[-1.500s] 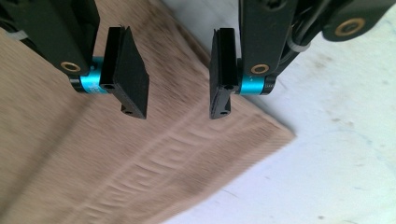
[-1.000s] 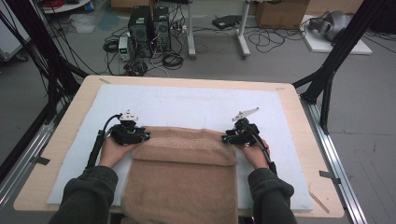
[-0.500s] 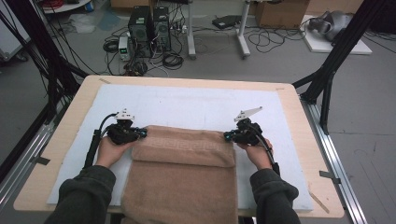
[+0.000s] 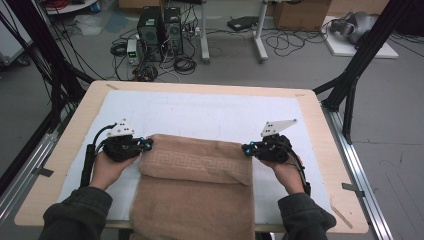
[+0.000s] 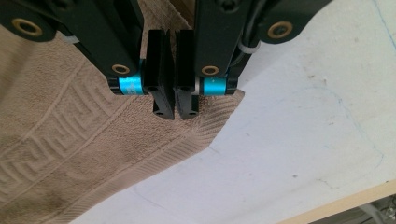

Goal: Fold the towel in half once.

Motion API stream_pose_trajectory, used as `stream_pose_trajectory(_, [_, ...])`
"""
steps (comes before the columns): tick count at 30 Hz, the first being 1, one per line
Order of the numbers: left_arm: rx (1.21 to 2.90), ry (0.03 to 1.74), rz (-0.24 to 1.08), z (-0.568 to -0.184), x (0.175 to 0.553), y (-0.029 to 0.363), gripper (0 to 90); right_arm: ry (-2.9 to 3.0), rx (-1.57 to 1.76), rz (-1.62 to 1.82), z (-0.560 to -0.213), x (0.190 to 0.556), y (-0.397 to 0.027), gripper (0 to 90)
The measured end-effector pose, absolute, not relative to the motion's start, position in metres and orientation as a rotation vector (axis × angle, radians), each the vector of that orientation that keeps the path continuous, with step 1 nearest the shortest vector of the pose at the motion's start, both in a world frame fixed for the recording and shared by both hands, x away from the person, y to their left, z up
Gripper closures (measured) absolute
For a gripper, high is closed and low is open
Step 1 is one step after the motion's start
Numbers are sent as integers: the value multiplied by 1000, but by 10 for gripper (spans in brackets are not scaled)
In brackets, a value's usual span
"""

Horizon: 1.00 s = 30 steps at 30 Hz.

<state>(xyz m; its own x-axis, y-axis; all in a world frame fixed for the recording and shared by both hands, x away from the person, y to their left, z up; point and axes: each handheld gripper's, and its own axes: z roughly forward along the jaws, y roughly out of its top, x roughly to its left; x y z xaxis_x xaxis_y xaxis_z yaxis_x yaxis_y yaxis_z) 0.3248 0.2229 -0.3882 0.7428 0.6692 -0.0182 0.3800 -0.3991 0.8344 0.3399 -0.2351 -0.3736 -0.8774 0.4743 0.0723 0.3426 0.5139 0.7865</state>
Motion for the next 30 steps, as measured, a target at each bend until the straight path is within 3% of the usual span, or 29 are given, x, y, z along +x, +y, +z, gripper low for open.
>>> stream_pose_trajectory(10, [2054,739,350,-415,273,235,860,2671,676,1314,-400,301,-234,873])
stream_pose_trajectory(17, [2064,696,300,-416,252,240,853,2694,631,1346,-397,279,-235,865])
stream_pose_trajectory(20, [2050,713,288,-410,257,241,709,2665,629,1349,-391,278,-237,799])
stream_pose_trajectory(24, [2043,768,277,-408,277,238,591,2668,672,1355,-393,294,-235,660])
stream_pose_trajectory(28, [2143,794,262,-424,290,225,507,2723,754,1266,-416,311,-226,522])
stream_pose_trajectory(30, [2185,788,233,-434,291,222,525,2754,790,1277,-424,314,-224,535])
